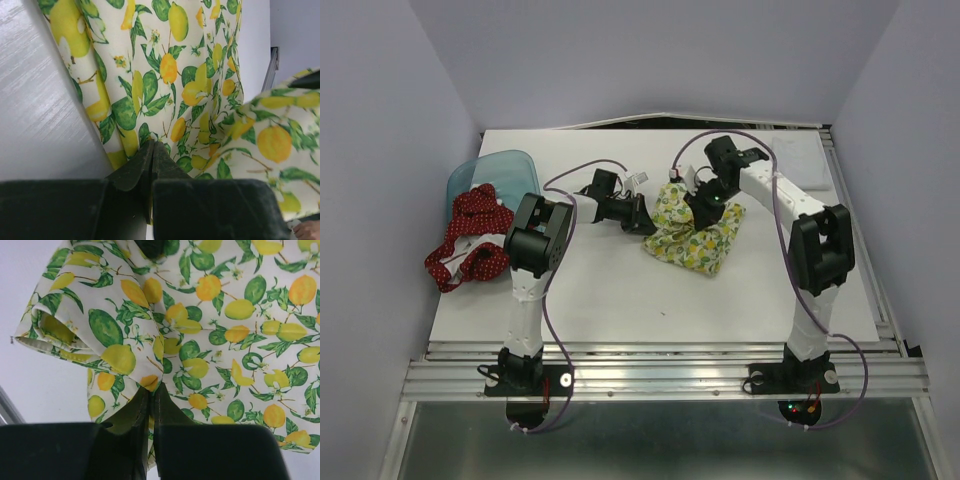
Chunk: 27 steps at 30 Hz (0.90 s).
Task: Fold and stack the skirts
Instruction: Fold the skirt
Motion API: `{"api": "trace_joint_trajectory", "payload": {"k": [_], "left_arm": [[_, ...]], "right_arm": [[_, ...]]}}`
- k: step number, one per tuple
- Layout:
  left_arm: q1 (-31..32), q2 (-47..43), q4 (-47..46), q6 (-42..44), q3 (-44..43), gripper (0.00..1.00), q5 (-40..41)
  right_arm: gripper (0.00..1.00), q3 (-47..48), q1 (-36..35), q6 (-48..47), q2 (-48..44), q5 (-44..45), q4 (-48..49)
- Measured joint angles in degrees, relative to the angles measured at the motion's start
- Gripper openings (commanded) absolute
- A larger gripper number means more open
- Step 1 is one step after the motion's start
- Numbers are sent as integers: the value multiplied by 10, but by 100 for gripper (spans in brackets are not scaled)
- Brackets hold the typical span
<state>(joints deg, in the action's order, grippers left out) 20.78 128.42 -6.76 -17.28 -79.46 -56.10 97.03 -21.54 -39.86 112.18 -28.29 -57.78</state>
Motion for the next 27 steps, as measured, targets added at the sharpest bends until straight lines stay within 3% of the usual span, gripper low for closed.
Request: {"api": "trace_joint_trajectory", "payload": {"k": [10, 27], "left_arm": [[0, -7, 14, 7, -3, 11, 14], [-10, -15, -5, -28, -14, 14, 49]], "right_arm": [[1, 0, 38, -49, 90, -4, 7], [1, -26, 38, -67, 64, -41, 13]]}}
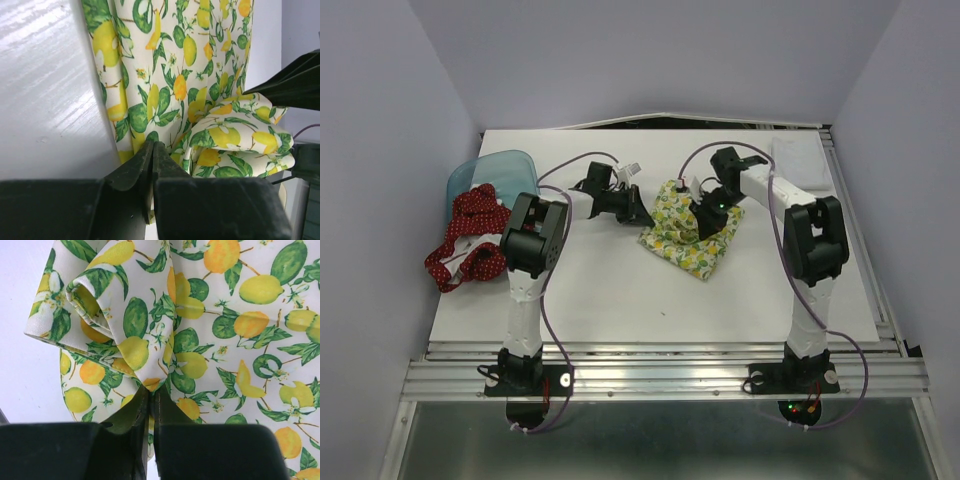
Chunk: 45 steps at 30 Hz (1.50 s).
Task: Fold and stack the skirts
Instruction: Fold the skirt
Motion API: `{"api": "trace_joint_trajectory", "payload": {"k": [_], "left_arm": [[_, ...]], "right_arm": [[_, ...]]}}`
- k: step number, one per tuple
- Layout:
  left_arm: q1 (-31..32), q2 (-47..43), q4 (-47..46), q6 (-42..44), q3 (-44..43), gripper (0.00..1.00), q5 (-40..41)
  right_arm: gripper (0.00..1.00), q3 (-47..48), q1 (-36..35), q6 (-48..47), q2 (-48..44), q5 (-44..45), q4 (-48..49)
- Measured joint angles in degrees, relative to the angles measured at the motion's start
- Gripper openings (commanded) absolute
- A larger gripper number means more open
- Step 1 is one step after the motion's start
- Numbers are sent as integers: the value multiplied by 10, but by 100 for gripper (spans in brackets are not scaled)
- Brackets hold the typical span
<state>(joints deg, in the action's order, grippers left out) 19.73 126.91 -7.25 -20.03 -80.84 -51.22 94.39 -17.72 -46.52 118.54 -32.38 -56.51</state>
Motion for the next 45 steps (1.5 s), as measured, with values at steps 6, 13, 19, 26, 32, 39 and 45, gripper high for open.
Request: {"api": "trace_joint_trajectory", "payload": {"k": [6, 13, 19, 26, 32, 39, 45], "left_arm": [[-5, 1, -29, -29, -21, 15, -5], [-5, 26, -47, -47, -75, 15, -9], [-4, 42, -45, -48, -76, 13, -11], [-2, 70, -27, -48, -80, 10, -11], [-2, 72, 9, -40, -98, 7, 2], [-1, 72, 62, -6, -127, 5, 30], [-2, 72, 82, 10, -138, 5, 38]], "right_arm": [[1, -7, 0, -2, -16, -13, 0], [1, -7, 0, -2, -21, -18, -3], [1, -2, 0, -2, -21, -19, -7], [1, 8, 0, -2, -21, -19, -12], [1, 43, 0, -2, -14, -13, -32], [1, 168, 2, -2, 37, 2, -63], [1, 283, 17, -7, 114, 16, -87]]}}
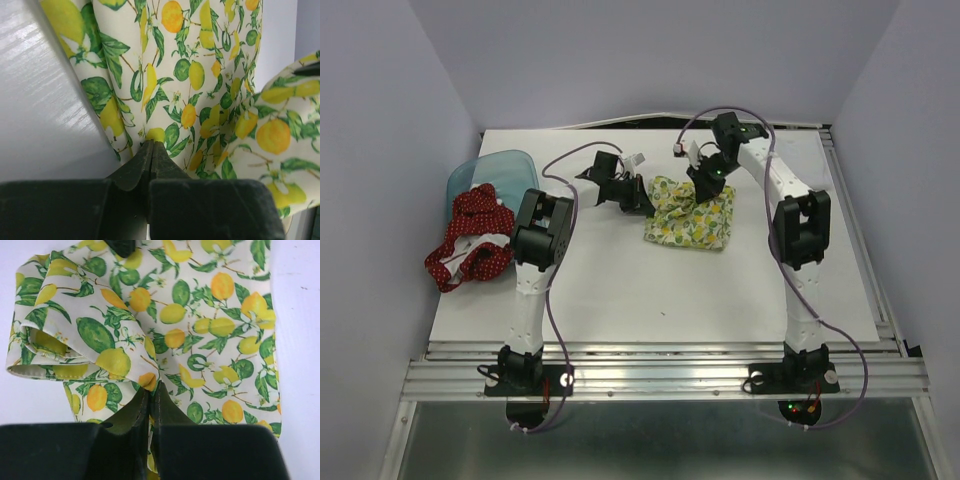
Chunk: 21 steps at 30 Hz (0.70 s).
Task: Fold and stack the skirts
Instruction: Fold the skirt
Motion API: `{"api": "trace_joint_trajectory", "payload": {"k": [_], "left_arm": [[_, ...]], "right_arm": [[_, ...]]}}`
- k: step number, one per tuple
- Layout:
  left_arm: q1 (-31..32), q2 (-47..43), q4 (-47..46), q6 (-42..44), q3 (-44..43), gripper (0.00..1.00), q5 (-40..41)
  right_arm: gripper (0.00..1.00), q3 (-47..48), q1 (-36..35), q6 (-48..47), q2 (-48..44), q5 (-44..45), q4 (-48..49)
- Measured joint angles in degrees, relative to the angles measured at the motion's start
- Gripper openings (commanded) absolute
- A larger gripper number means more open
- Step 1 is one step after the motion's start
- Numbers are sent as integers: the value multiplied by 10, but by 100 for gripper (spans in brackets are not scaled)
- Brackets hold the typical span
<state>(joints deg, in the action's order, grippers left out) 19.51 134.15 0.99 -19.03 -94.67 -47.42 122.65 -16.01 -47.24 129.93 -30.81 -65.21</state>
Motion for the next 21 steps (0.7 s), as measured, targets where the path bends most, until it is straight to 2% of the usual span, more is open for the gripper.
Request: {"api": "trace_joint_trajectory", "payload": {"k": [6, 12, 21], "left_arm": [[0, 7, 22, 10, -18, 5, 0], [-1, 11, 35, 15, -29, 4, -1], [-1, 16, 46, 21, -39, 4, -2]], "right_arm": [[1, 66, 16, -6, 54, 16, -12], [1, 90, 21, -5, 75, 26, -5], [1, 92, 21, 24, 76, 37, 85]]}}
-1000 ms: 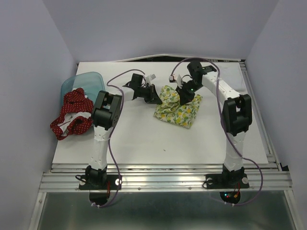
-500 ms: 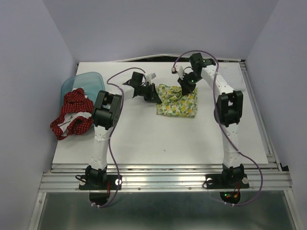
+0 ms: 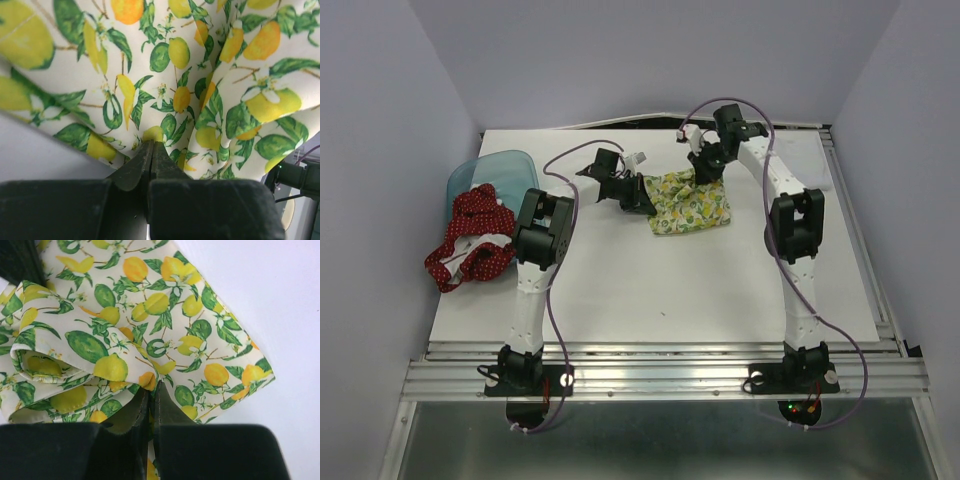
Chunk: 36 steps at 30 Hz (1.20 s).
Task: Fold and stack the skirts
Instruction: Fold the skirt
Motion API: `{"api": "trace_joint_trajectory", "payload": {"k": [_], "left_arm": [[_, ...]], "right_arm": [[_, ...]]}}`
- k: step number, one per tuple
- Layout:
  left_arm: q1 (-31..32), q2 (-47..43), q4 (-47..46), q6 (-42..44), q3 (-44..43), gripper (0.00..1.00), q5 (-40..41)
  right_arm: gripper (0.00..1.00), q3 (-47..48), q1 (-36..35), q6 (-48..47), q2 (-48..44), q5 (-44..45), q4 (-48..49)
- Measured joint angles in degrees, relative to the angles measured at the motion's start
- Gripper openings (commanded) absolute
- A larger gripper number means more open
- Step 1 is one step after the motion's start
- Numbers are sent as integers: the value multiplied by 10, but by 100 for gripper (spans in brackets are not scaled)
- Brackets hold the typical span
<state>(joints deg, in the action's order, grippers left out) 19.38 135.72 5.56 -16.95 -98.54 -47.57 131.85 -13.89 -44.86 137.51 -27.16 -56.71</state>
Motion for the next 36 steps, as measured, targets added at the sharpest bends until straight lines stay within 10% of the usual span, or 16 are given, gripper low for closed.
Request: {"api": "trace_joint_trajectory", "payload": {"k": [36], "left_arm": [[3, 11, 88, -5, -67, 5, 87]], "right_arm": [[1, -172, -49, -66, -103, 38, 219]]}}
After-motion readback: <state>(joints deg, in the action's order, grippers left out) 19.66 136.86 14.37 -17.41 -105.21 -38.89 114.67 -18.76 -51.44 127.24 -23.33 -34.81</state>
